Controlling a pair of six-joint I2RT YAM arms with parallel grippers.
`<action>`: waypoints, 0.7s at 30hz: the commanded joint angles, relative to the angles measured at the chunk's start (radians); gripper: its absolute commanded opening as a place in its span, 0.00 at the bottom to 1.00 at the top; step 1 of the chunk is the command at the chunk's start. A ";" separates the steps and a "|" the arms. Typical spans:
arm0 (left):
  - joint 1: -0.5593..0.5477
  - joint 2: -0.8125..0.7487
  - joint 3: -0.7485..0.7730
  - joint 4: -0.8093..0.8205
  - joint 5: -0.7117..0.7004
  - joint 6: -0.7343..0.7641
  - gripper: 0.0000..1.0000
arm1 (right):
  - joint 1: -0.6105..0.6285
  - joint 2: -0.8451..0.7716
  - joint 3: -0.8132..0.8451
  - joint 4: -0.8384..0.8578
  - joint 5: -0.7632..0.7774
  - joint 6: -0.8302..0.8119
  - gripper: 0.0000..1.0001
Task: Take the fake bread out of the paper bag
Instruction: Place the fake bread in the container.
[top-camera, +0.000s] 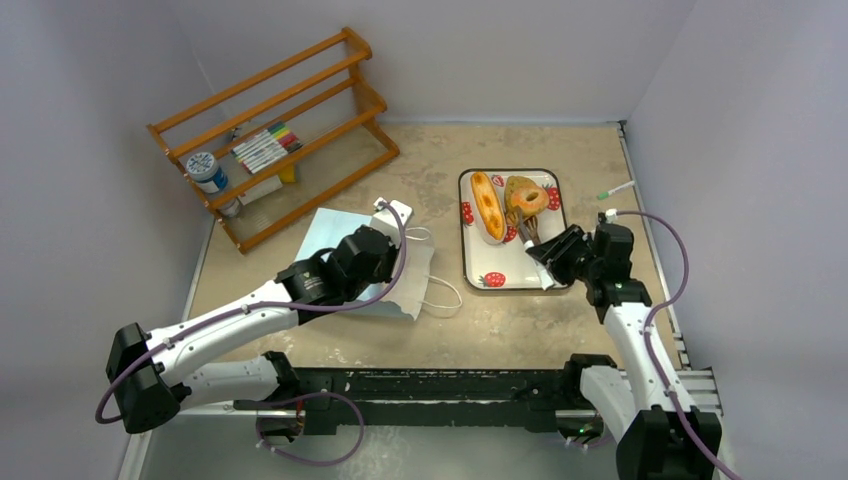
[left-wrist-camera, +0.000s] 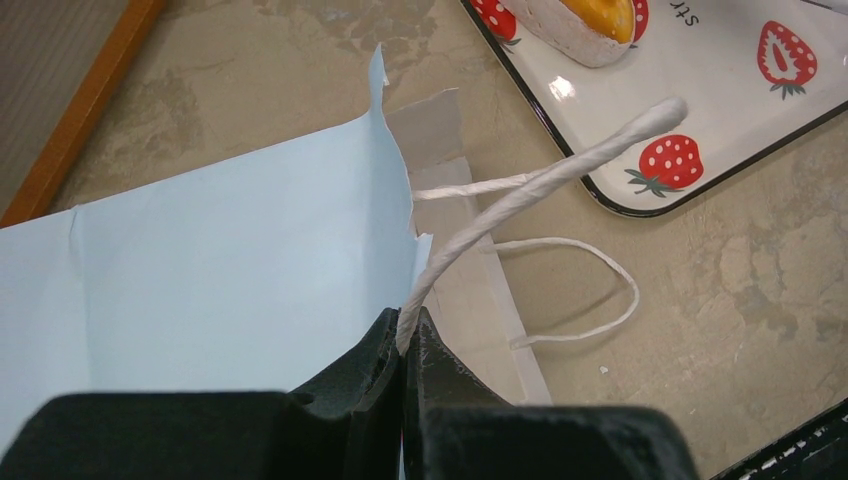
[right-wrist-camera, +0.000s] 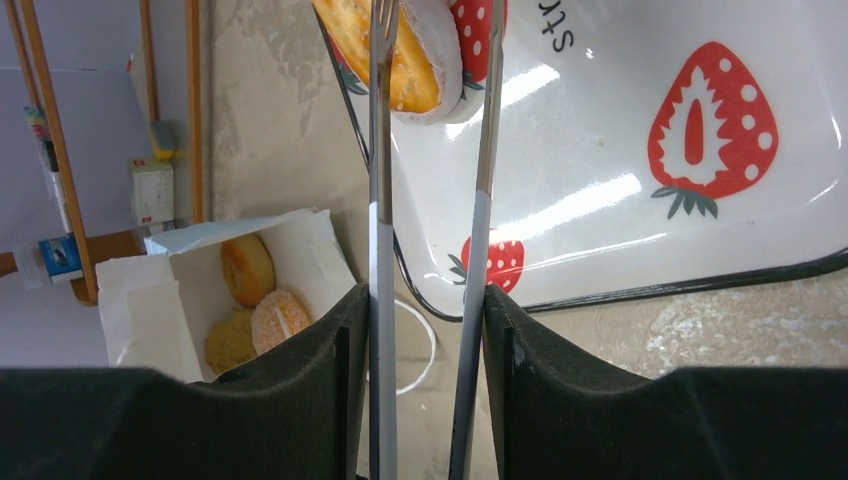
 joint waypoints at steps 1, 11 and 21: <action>0.012 -0.030 -0.001 0.066 0.006 -0.003 0.00 | -0.005 -0.055 0.026 -0.023 0.024 -0.019 0.44; 0.016 -0.022 -0.016 0.084 0.011 -0.018 0.00 | -0.005 -0.146 0.048 -0.100 -0.015 -0.037 0.45; 0.016 -0.019 -0.017 0.075 -0.002 -0.034 0.00 | 0.009 -0.199 0.133 -0.202 -0.053 -0.128 0.43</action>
